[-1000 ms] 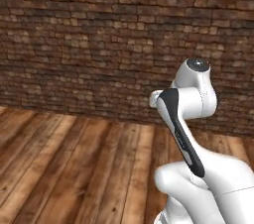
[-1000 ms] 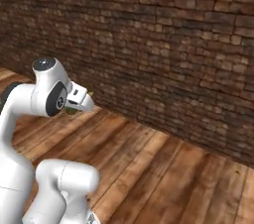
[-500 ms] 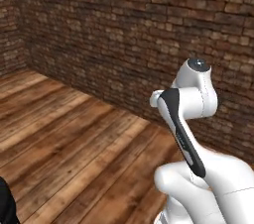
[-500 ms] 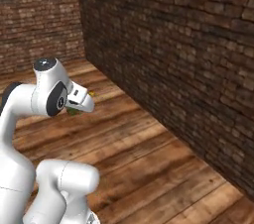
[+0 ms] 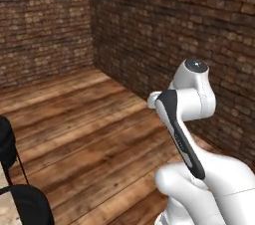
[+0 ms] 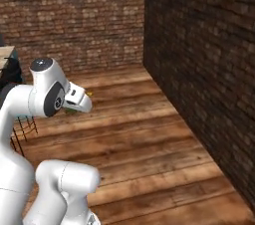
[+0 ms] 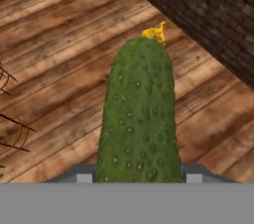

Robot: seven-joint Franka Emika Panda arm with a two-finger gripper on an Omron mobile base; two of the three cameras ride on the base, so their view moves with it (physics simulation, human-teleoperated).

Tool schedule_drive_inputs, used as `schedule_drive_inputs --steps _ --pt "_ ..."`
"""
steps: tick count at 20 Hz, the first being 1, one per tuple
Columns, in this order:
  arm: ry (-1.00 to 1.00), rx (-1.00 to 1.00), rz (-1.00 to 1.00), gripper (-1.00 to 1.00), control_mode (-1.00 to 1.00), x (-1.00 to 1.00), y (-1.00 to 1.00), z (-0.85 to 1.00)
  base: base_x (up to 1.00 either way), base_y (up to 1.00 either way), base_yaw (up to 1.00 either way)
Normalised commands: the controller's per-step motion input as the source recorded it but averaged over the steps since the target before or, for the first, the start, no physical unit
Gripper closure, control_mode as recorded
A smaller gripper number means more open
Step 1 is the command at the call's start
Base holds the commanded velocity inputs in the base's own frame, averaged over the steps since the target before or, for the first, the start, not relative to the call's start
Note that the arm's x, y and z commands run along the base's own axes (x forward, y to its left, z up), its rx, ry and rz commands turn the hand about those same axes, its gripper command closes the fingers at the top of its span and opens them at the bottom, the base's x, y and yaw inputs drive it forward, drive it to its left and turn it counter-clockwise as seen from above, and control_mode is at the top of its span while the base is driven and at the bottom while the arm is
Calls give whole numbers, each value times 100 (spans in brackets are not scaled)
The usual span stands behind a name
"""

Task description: Gather the cucumber and corn from the fridge and place them on a tray on the dining counter. Then gather the chicken drumstick and steak from the fridge and place them on the other tray.

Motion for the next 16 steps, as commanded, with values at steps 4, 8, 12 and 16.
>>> schedule_drive_inputs --steps 4,8,12,16 --pt "0 0 0 100 100 0 0 0 100 0 40" --pt "0 0 0 100 100 0 0 0 100 -3 39" --pt "0 0 0 100 100 0 0 0 100 -15 35" --pt "0 0 0 100 100 0 0 0 100 -29 29"
